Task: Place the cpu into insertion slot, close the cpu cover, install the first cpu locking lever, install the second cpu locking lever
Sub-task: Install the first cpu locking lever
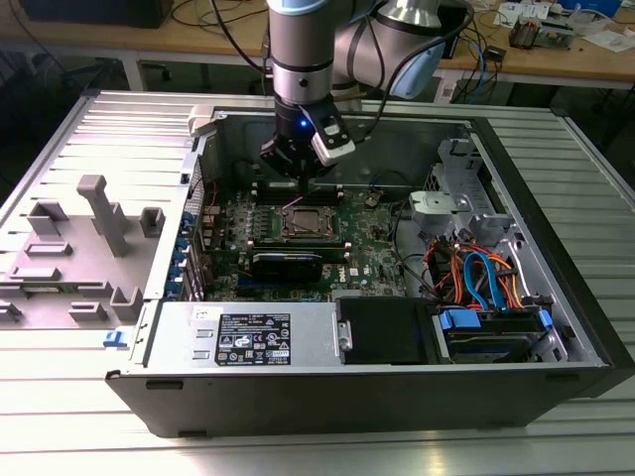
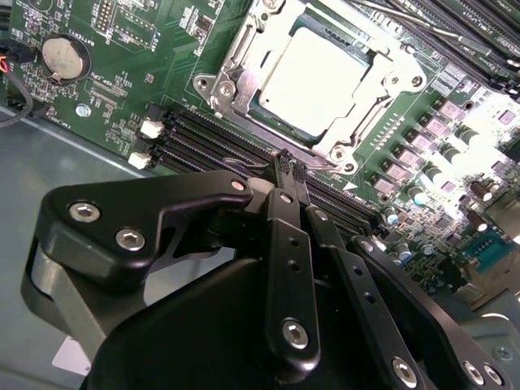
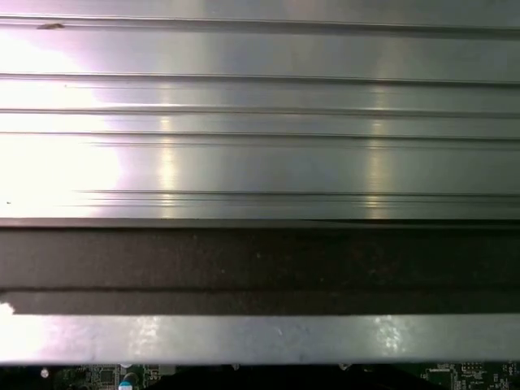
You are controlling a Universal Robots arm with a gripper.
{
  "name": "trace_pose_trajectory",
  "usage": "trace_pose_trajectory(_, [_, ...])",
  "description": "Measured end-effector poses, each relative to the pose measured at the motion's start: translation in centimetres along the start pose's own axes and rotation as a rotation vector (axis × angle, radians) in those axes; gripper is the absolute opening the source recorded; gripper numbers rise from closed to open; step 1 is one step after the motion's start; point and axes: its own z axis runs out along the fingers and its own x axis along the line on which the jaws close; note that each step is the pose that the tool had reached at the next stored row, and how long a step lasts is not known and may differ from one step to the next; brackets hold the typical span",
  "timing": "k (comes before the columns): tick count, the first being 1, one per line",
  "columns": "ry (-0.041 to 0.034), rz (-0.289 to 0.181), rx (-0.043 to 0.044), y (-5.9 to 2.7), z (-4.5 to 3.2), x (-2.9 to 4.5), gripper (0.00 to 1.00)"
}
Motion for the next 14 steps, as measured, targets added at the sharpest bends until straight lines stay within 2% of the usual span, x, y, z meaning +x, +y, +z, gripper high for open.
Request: trace_pose_trajectory(14, [0.0000,0.004,0.0033,-0.01,0.45,-0.92,0.11])
